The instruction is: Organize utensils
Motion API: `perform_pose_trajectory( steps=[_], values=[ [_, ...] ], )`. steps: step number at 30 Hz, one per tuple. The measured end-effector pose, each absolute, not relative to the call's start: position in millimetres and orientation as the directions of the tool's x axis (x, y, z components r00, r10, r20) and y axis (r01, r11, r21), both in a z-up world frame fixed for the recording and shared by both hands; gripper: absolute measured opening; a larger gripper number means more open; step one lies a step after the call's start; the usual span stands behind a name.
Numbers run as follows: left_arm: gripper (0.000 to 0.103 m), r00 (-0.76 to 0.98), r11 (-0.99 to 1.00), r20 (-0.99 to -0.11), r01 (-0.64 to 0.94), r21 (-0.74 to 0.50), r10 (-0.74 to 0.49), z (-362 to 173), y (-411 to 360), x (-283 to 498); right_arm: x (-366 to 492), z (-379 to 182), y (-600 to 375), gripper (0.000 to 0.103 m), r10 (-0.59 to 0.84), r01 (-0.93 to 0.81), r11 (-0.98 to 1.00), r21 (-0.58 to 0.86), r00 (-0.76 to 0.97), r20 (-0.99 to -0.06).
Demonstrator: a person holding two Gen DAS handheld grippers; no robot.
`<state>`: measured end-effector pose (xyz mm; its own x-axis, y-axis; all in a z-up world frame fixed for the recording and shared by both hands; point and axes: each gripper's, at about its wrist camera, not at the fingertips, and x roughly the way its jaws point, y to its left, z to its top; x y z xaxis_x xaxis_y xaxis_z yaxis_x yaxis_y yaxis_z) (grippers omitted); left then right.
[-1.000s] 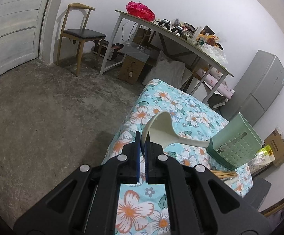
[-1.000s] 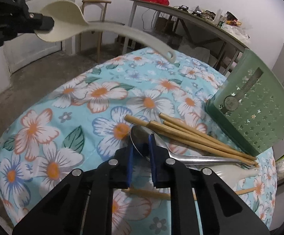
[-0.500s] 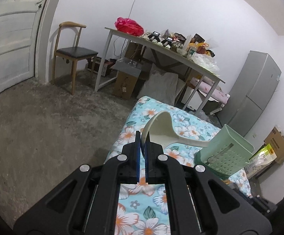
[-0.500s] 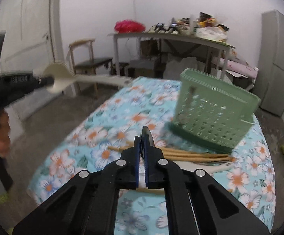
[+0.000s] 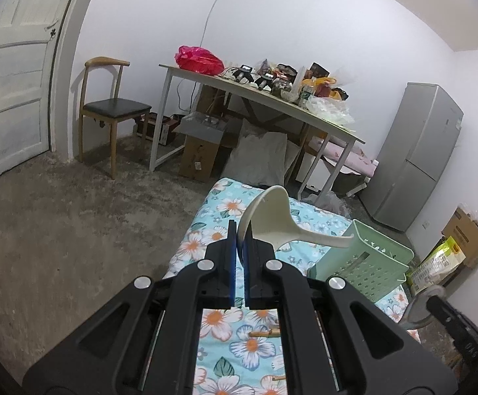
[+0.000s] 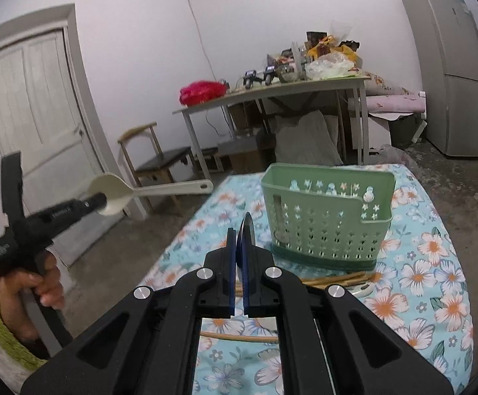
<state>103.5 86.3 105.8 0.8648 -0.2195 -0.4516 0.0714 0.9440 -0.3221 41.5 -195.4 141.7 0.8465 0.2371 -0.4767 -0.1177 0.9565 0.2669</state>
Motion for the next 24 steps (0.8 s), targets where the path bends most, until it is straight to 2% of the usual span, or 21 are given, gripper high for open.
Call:
perform_pose_trajectory(
  steps=[6,15,24],
  values=[
    [0.002,0.874,0.949,-0.433,0.090,-0.304,-0.222,118,75,103,36,147,-206,0.003,0.256,-0.129,0.945,0.299,0.860,-0.440],
    [0.002,0.902,0.964,-0.363,0.169,-0.203,-0.235,146,39,104,32,147,-222,0.003,0.252,-0.113,0.939,0.324,0.868,-0.427],
    [0.002,0.915,0.957,-0.324,0.279,0.080,-0.240,171,-29,115,29,140,-265,0.003,0.200,-0.029,0.930,0.366,0.876,-0.440]
  ],
)
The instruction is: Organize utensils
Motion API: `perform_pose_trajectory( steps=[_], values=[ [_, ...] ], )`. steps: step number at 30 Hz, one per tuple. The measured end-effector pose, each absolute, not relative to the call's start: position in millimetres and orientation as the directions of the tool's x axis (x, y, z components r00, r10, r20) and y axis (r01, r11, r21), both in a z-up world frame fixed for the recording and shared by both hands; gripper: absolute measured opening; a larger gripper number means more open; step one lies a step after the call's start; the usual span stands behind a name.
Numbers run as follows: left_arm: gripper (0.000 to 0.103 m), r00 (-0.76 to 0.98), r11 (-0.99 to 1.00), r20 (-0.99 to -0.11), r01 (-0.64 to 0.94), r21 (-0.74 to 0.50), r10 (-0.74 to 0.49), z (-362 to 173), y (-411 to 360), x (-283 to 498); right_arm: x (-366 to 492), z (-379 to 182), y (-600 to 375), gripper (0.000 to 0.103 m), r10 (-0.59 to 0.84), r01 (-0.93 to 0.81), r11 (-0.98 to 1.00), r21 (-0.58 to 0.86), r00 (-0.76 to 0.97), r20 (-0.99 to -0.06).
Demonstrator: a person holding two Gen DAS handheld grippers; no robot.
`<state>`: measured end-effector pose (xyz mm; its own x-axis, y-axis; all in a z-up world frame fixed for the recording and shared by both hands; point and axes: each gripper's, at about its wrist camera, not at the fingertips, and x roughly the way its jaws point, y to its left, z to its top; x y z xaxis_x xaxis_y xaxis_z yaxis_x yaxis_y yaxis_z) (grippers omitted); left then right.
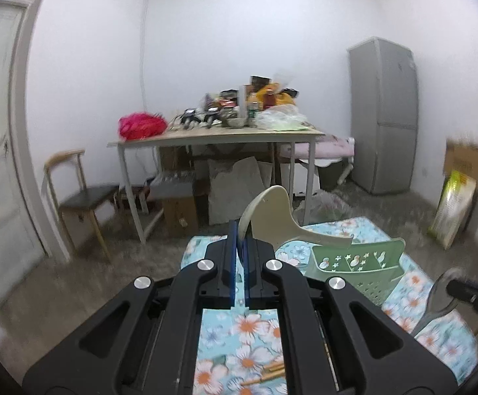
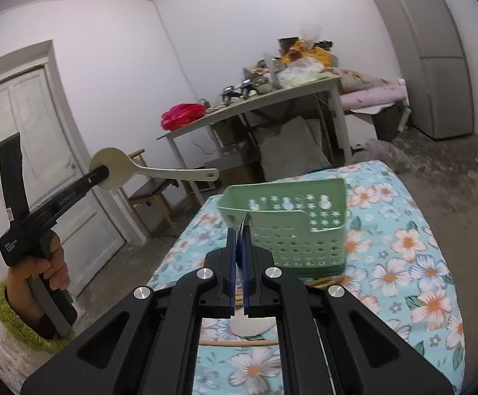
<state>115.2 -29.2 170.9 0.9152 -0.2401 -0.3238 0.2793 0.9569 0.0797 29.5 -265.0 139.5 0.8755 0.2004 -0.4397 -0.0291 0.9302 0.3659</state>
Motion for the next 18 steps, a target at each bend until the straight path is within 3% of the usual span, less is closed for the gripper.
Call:
perform_pose_trajectory(
  steps=[13,18],
  values=[
    [0.002,0.928,0.743,-0.355,0.315,0.591,-0.110,132,-137,152,45,125,-285,0.003,0.179,0.019,0.921,0.390,0.866,-0.467],
    [0.009,0.886,0.762,-0.441,0.385,0.521,-0.146,123,-150,176,49,125,-291,0.003,0.166,0.034,0.921,0.388,0.866,-0.471]
  ],
)
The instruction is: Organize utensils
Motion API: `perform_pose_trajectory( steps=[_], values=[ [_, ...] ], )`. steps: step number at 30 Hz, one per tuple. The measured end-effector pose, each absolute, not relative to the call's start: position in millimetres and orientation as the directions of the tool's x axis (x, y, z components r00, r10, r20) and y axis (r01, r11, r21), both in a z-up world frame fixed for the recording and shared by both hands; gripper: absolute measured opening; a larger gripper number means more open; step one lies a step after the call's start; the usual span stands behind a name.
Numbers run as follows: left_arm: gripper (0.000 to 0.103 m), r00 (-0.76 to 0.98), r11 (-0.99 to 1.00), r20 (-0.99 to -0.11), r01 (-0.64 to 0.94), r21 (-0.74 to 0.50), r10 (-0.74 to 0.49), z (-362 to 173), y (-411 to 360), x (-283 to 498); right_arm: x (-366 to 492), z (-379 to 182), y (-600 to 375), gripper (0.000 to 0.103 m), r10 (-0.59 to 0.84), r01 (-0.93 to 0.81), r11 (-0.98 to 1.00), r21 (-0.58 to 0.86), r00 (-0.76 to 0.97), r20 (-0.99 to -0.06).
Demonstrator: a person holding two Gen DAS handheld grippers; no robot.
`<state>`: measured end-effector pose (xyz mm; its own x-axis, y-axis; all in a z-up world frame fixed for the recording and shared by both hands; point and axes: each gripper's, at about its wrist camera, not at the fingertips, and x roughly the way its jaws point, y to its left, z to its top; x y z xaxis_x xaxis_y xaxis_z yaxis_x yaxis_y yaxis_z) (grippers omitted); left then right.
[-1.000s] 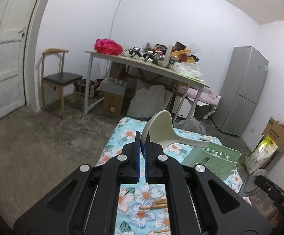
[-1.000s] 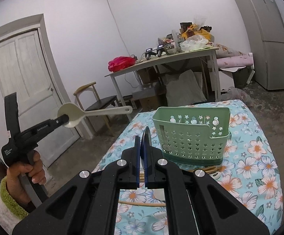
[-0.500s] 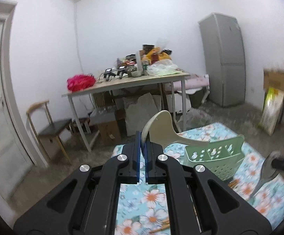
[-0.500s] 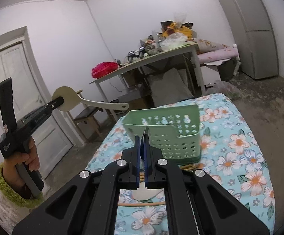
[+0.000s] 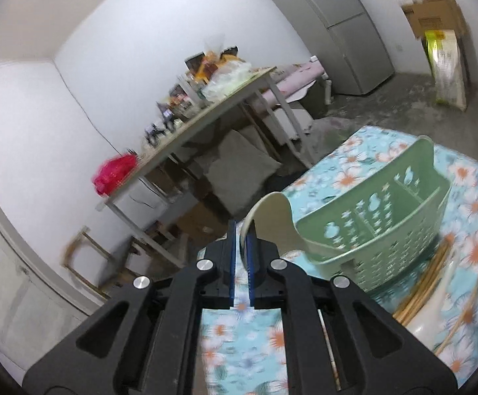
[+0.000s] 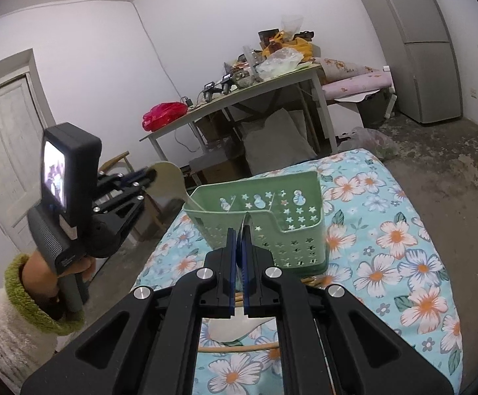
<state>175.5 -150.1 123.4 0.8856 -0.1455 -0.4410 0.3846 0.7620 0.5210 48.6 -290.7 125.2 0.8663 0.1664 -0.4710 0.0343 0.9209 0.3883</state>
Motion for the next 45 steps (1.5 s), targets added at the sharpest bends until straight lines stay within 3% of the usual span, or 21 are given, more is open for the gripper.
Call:
perform_pose_trajectory(
  steps=[2,7,12,16,21,27,36,42,45],
  values=[
    [0.024,0.854,0.816,-0.483,0.413,0.404,-0.193,127,-140,187,50,128,-294,0.003,0.161,0.039,0.921,0.387,0.869,-0.468],
    [0.026,0.772,0.890,-0.537,0.449,0.083,-0.340,130,-105,211,52,141,-306,0.003,0.177,0.017,0.912,0.410,0.885,-0.430],
    [0.030,0.731,0.868,-0.471,0.448,-0.216,-0.494,129,-63,221,57,170,-323,0.003,0.208,-0.035,0.901,0.433,0.910,-0.358],
    [0.033,0.732,0.836,-0.410,0.436,-0.333,-0.545,126,-42,222,68,194,-335,0.003,0.266,-0.105,0.875,0.472,0.920,-0.288],
    [0.033,0.747,0.834,-0.391,0.403,-0.376,-0.537,122,-23,225,88,213,-336,0.003,0.295,-0.160,0.872,0.462,0.926,-0.235],
    [0.033,0.757,0.856,-0.417,0.367,-0.365,-0.503,108,0,205,117,207,-331,0.003,0.337,-0.195,0.865,0.463,0.909,-0.247],
    [0.034,0.712,0.883,-0.527,0.324,-0.341,-0.464,63,18,169,147,158,-322,0.003,0.299,-0.138,0.900,0.413,0.886,-0.354],
    [0.037,0.663,0.876,-0.576,0.315,-0.364,-0.478,35,16,153,159,127,-314,0.006,0.228,-0.084,0.952,0.293,0.835,-0.501],
    [0.038,0.657,0.877,-0.584,0.311,-0.366,-0.477,28,13,145,153,130,-318,0.010,0.213,-0.068,0.953,0.295,0.843,-0.494]
  ],
)
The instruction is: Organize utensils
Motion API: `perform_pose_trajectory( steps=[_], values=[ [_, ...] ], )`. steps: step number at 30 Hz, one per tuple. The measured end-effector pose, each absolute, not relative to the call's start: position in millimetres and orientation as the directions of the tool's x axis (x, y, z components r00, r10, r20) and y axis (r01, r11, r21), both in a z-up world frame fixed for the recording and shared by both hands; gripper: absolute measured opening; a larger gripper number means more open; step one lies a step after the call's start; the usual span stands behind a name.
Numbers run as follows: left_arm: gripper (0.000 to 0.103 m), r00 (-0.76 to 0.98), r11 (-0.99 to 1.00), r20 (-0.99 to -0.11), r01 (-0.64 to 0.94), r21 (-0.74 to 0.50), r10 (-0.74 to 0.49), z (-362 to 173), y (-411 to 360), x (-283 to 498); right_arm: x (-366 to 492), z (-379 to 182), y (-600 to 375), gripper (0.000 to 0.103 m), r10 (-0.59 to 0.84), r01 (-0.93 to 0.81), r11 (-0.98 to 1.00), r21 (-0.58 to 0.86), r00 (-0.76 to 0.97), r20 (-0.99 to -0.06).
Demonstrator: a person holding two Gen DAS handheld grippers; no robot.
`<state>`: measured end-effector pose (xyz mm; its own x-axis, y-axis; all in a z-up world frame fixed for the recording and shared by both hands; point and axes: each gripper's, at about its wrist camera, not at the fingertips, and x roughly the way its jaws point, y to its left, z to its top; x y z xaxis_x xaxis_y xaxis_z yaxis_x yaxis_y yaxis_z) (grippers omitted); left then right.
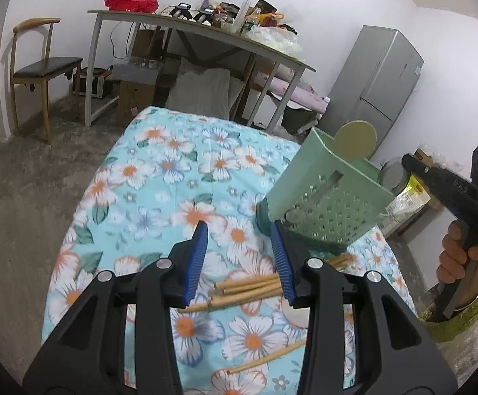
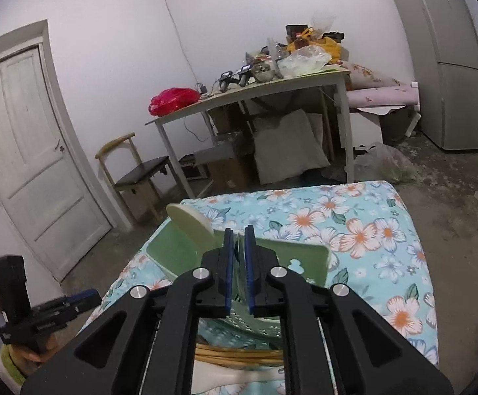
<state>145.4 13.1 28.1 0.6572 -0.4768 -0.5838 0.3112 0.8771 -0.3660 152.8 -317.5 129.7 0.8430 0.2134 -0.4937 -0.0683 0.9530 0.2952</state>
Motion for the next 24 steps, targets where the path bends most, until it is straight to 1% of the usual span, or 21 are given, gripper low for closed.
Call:
perform_pose_trajectory(
  steps=[1,2,4,7,12,16,19,22,24],
  values=[
    [0.038,0.658,0.879,-0.586,0.311,-0.362,-0.474,26,13,144,150,133,-320,0.016,0.200,-0.058,0.955,0.292,0.852,-0.484],
    [0.039,0.658,0.879,-0.586,0.311,-0.361,-0.473,27,12,143,147,136,-322,0.027,0.189,-0.049,0.955,0.291,0.860,-0.475],
    [0.039,0.657,0.879,-0.587,0.308,-0.364,-0.473,26,12,142,139,143,-328,0.037,0.163,-0.029,0.956,0.292,0.880,-0.447],
    [0.039,0.658,0.881,-0.589,0.301,-0.366,-0.469,24,14,141,125,155,-336,0.039,0.133,-0.004,0.953,0.302,0.903,-0.408],
    [0.040,0.653,0.883,-0.598,0.293,-0.366,-0.465,22,13,141,100,166,-344,0.040,0.109,0.022,0.943,0.333,0.923,-0.368],
    [0.040,0.644,0.888,-0.613,0.294,-0.354,-0.457,17,10,139,81,159,-338,0.040,0.123,0.020,0.937,0.348,0.916,-0.383],
    [0.040,0.621,0.886,-0.632,0.314,-0.341,-0.463,12,3,135,75,139,-327,0.040,0.183,0.001,0.923,0.385,0.878,-0.442],
    [0.040,0.586,0.873,-0.648,0.337,-0.352,-0.487,5,-6,132,81,98,-313,0.040,0.287,0.004,0.881,0.473,0.790,-0.542],
    [0.040,0.525,0.852,-0.673,0.373,-0.368,-0.521,-3,-17,132,86,74,-306,0.040,0.330,0.031,0.859,0.511,0.729,-0.600]
  ],
)
